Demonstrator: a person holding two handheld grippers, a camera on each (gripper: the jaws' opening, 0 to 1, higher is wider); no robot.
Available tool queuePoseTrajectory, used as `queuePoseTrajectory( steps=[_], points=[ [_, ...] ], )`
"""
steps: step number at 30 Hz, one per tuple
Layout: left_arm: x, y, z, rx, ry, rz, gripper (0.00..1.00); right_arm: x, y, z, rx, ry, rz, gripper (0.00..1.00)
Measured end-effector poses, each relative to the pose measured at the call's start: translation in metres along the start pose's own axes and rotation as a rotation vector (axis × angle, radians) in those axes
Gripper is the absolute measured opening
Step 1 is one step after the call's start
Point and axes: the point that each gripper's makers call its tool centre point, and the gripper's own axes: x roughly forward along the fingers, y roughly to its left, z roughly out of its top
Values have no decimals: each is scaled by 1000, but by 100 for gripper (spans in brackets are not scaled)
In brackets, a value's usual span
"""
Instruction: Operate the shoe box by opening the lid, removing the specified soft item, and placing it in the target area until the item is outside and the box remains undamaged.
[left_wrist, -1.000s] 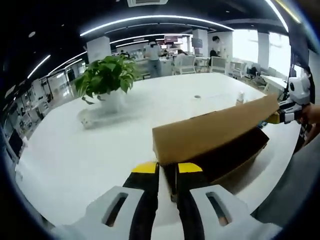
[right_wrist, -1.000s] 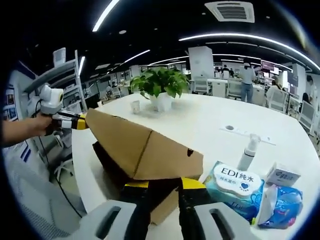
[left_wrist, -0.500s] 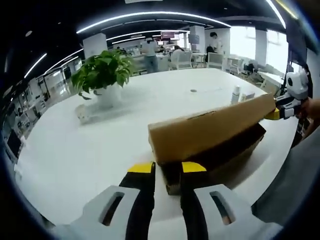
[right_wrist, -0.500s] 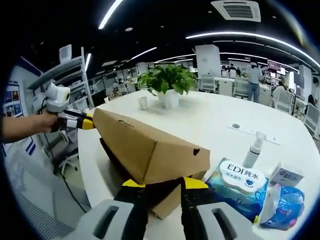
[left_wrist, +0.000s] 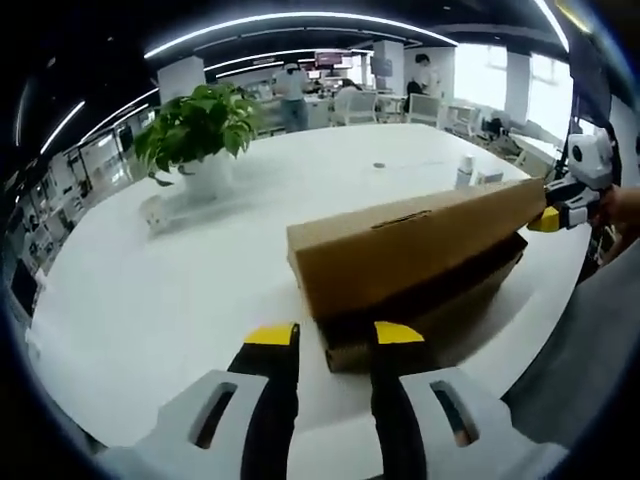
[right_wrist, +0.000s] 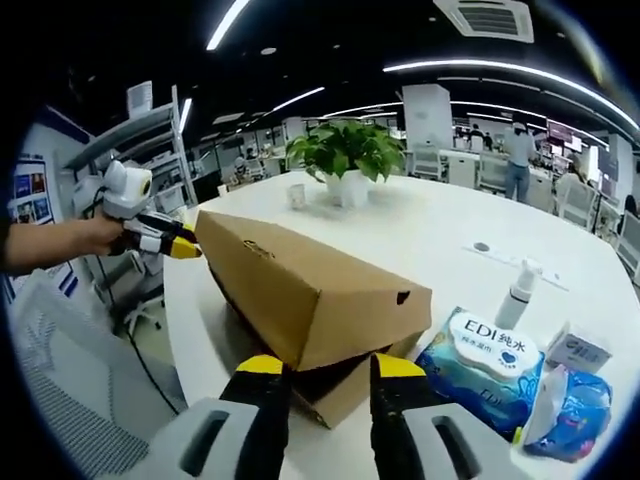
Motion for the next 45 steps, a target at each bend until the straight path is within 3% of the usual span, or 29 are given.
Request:
queuePoseTrajectory(
  steps=[23,33,45],
  points=[
    [16,-13,-26,13,72,-28,27,12,6,-25,-82,71,11,31],
    [25,-11,-42,-1,113,-24,26,18,7,-37,-98,104,7,31],
    [24,0,-48,-18,110,-18,26,12,8,-39,-83,111,18,31]
  ],
)
